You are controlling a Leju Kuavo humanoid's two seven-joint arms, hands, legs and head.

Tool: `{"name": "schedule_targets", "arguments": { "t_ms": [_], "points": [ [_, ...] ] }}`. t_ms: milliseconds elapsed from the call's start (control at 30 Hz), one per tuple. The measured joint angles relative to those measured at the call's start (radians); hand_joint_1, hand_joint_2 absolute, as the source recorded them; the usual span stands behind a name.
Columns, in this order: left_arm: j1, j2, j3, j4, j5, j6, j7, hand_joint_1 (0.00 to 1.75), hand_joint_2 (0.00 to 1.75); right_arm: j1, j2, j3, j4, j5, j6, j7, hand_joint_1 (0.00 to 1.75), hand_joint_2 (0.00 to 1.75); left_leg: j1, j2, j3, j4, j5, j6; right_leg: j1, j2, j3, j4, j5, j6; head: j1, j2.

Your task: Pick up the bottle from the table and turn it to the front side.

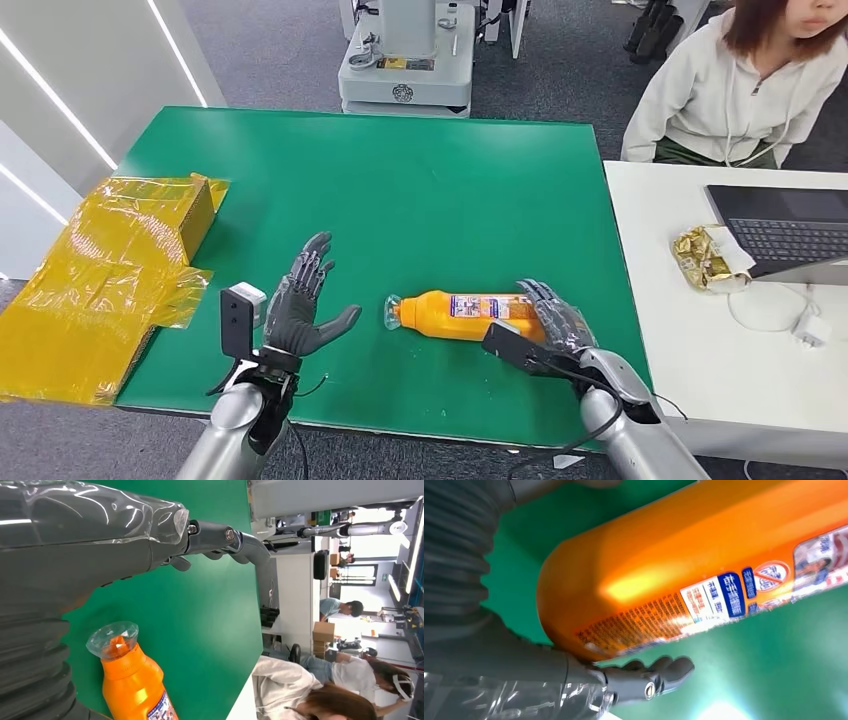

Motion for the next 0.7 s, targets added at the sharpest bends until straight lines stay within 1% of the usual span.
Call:
{"name": "schedule_targets", "arguments": {
  "t_ms": [200, 267, 367, 567, 700],
  "points": [
    [-0.001, 0.0, 0.008, 0.004, 0.004, -0.002, -0.005, 0.0, 1.75, -0.028, 0.0, 0.029, 0.027, 0.04, -0.045, -0.029, 0.0, 1.75, 0.0, 0.0, 0.0, 0.0, 0.0, 0.0, 0.0, 0.0, 0.0, 0.0, 0.0, 0.0, 0.0, 0.0],
    [-0.001, 0.0, 0.009, 0.004, 0.004, -0.007, -0.01, 0.0, 1.75, -0.043, -0.002, 0.038, 0.025, 0.046, -0.037, -0.041, 0.0, 1.75, 0.0, 0.0, 0.0, 0.0, 0.0, 0.0, 0.0, 0.0, 0.0, 0.0, 0.0, 0.0, 0.0, 0.0],
    [-0.002, 0.0, 0.009, 0.006, 0.004, -0.02, -0.016, 0.0, 1.75, -0.076, -0.005, 0.056, 0.024, 0.047, 0.025, -0.052, 0.0, 1.75, 0.0, 0.0, 0.0, 0.0, 0.0, 0.0, 0.0, 0.0, 0.0, 0.0, 0.0, 0.0, 0.0, 0.0],
    [-0.026, -0.001, 0.009, 0.025, 0.062, -0.071, -0.004, 0.0, 1.75, -0.192, -0.005, 0.139, 0.077, 0.047, 0.212, -0.054, 0.0, 1.75, 0.0, 0.0, 0.0, 0.0, 0.001, 0.0, 0.0, -0.001, 0.0, 0.0, 0.0, 0.0, 0.0, 0.0],
    [-0.04, -0.001, 0.009, 0.035, 0.105, -0.092, 0.007, 0.0, 1.75, -0.242, -0.005, 0.181, 0.117, 0.027, 0.246, -0.062, 0.0, 1.75, 0.0, 0.0, 0.0, 0.0, 0.001, 0.0, 0.0, 0.0, 0.0, 0.0, 0.001, 0.0, 0.0, 0.0]
  ]
}}
